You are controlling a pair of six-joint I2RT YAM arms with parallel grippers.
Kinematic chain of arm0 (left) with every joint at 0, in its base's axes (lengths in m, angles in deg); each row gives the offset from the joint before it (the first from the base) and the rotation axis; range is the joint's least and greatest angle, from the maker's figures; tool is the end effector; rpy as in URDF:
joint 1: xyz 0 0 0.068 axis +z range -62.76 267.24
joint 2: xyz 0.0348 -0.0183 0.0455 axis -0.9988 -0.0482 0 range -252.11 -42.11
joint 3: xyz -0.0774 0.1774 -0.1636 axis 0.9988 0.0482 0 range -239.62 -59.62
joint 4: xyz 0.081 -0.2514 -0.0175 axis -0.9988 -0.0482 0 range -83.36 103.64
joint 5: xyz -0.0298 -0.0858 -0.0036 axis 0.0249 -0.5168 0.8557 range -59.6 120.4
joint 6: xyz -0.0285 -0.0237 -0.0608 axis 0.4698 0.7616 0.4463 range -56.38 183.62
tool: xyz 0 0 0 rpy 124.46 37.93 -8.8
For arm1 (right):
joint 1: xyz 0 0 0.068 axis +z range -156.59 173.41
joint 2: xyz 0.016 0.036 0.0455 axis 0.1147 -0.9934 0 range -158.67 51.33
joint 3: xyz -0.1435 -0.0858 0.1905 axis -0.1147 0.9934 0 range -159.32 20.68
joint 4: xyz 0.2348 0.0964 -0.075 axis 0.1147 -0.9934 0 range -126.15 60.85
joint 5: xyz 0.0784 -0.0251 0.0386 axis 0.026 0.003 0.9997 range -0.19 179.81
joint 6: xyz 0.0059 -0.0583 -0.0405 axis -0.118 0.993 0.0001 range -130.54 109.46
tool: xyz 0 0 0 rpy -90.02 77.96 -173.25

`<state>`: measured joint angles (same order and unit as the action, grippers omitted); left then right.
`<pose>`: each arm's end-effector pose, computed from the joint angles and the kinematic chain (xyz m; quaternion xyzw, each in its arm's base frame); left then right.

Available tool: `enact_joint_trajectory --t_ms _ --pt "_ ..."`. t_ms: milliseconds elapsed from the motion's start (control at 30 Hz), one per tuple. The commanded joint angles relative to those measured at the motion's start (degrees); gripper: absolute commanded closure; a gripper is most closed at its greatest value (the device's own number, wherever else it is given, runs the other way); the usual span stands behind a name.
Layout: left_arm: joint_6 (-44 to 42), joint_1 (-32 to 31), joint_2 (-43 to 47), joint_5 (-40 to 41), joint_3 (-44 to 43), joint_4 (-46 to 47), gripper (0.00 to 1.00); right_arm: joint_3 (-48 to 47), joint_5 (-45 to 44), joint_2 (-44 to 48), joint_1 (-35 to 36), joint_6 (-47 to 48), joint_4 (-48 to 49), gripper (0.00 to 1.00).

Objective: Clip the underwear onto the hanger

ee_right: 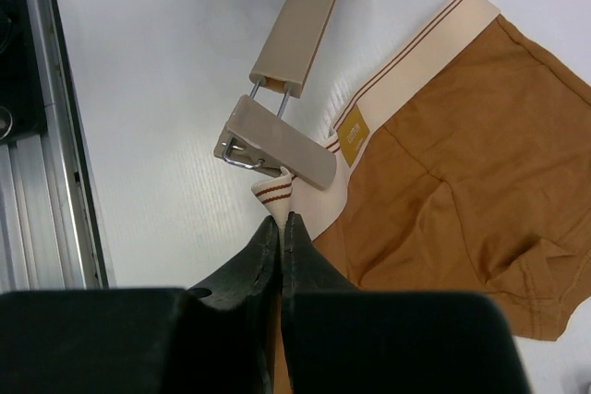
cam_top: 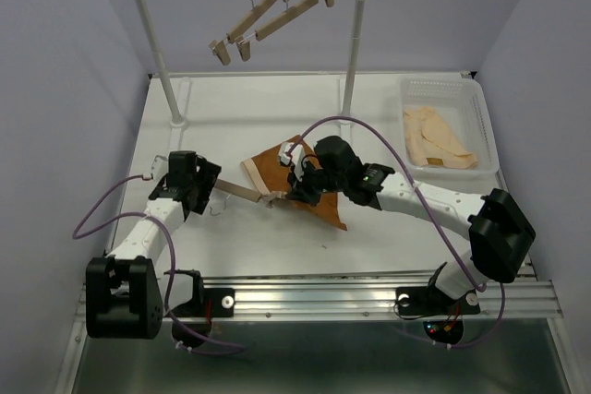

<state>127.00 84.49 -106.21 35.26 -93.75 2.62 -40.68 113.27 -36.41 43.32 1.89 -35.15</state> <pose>0.2584 -0.0074 0.1740 -0.4740 0.7760 -0.1937 0.3683 0.2188 0.2962 0.2323 -0.5278 0.6834 0.3202 0.3896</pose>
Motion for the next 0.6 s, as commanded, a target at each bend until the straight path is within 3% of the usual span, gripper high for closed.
enact_joint_trajectory --t_ms 0,200,567 --pt "0.9 0.4 -3.0 0.1 2.1 5.6 0.01 -2.9 -0.3 1.8 -0.3 -4.6 1.0 0.99" --pt "2.6 0.4 -7.2 -2.9 4.7 14.1 0.06 -4.4 -0.1 1.5 -0.3 -7.6 -0.2 0.99" --pt "2.1 0.4 -13.2 -6.8 2.7 19.6 0.59 -3.1 8.4 1.6 -0.3 -8.6 -1.5 0.99"
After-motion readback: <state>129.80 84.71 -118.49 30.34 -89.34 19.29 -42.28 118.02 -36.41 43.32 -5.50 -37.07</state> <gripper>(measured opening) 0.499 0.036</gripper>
